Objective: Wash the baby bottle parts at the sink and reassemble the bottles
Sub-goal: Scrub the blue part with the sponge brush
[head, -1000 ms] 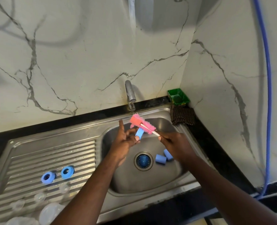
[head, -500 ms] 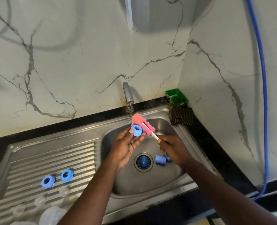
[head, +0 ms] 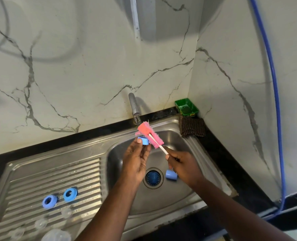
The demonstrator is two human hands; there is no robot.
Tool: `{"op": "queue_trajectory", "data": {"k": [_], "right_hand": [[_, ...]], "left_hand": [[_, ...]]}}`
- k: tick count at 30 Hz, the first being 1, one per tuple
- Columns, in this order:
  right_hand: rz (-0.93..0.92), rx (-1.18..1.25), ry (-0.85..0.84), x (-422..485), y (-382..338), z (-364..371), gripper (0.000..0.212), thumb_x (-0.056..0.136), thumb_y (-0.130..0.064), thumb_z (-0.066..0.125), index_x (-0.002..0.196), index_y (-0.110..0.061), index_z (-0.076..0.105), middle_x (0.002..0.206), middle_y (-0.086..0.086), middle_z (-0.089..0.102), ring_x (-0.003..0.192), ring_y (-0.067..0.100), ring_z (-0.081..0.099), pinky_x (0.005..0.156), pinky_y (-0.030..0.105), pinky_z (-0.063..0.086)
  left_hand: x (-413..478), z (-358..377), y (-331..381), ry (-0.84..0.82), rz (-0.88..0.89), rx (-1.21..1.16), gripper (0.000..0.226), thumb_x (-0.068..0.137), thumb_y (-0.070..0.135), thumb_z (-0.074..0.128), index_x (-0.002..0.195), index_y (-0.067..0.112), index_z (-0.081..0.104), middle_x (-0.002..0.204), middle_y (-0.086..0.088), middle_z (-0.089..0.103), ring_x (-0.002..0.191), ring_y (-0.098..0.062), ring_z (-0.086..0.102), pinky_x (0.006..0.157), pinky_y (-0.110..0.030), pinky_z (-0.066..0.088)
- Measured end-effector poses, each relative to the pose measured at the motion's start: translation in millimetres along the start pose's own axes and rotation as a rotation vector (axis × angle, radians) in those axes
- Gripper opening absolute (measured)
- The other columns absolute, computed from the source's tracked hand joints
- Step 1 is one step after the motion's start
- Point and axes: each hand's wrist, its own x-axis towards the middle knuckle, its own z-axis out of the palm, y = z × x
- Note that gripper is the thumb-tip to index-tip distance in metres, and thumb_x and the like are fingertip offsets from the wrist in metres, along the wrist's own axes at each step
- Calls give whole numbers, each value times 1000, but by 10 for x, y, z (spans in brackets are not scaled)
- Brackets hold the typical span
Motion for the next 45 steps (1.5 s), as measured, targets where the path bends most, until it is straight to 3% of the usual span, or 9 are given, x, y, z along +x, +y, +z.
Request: {"op": "queue_trajectory", "data": {"k": [6, 10, 13, 22, 27, 31, 34, 40, 45], "right_hand": [[-172, -107, 27, 15, 46, -32, 41, 94, -14, 64, 128, -38, 65, 62, -7, 60, 60, 7, 61, 62, 18, 47], [-145, -210, 74, 77, 50, -130, 46, 93, -16, 66, 132, -40, 59, 57, -12, 55, 55, 7, 53, 59, 23, 46], [-144, -144, 50, 59, 57, -142, 47, 93, -15, 66, 131, -40, 56, 57, -18, 53, 55, 1, 49, 58, 19, 42], [-185, -6, -17, 118, 148, -161, 47, 96, -18, 61, 117, -60, 61, 58, -7, 52, 56, 3, 48, 60, 27, 46], [-131, 10, 15, 166, 198, -205, 51, 97, -15, 60, 118, -61, 57, 58, -9, 45, 54, 2, 41, 58, 26, 42], [-241, 37, -32, 114, 228, -203, 54, 97, -14, 61, 125, -59, 54, 59, -11, 46, 57, 1, 44, 59, 24, 43], [-181, 23, 6, 139, 276, -219, 61, 97, -13, 61, 118, -69, 51, 59, -10, 46, 55, 2, 44, 58, 27, 43], [-149, -76, -19, 129, 264, -238, 42, 96, -14, 62, 126, -44, 64, 61, 5, 57, 56, 5, 50, 59, 31, 47], [-61, -118, 23, 208, 311, -387, 28, 95, -14, 62, 110, -36, 74, 60, -10, 60, 56, 2, 55, 62, 26, 48]], "left_hand": [[-8, 29, -56, -29, 67, 14, 38, 80, 6, 69, 116, 1, 63, 106, -17, 74, 102, -27, 71, 90, -41, 58], [-22, 49, -13, -7, 187, 150, 25, 84, -4, 67, 107, 5, 65, 102, -14, 75, 94, -23, 74, 83, -33, 61], [-21, 58, 49, -33, 236, 233, 38, 80, -4, 71, 115, 8, 65, 110, -13, 74, 101, -23, 73, 80, -30, 61], [-19, -5, 52, -123, 61, 216, 26, 97, -1, 53, 121, -1, 62, 119, -19, 70, 105, -26, 72, 92, -37, 57], [-65, 9, 38, -120, 10, 112, 24, 98, 5, 52, 117, -2, 64, 116, -20, 71, 105, -27, 72, 90, -36, 58], [-75, 39, 75, -132, 2, 67, 21, 99, 5, 49, 112, -2, 64, 114, -22, 71, 102, -26, 72, 87, -35, 60], [-64, 47, 89, -125, -17, 72, 21, 96, 7, 53, 112, -1, 64, 116, -23, 70, 103, -27, 72, 88, -37, 58], [-40, 20, 95, -128, -31, 98, 24, 99, 3, 50, 120, 0, 61, 118, -23, 70, 104, -31, 71, 91, -43, 56], [98, -181, 163, -45, 226, 475, 51, 87, -9, 66, 134, 10, 57, 116, -14, 70, 106, -26, 68, 90, -33, 59]]}}
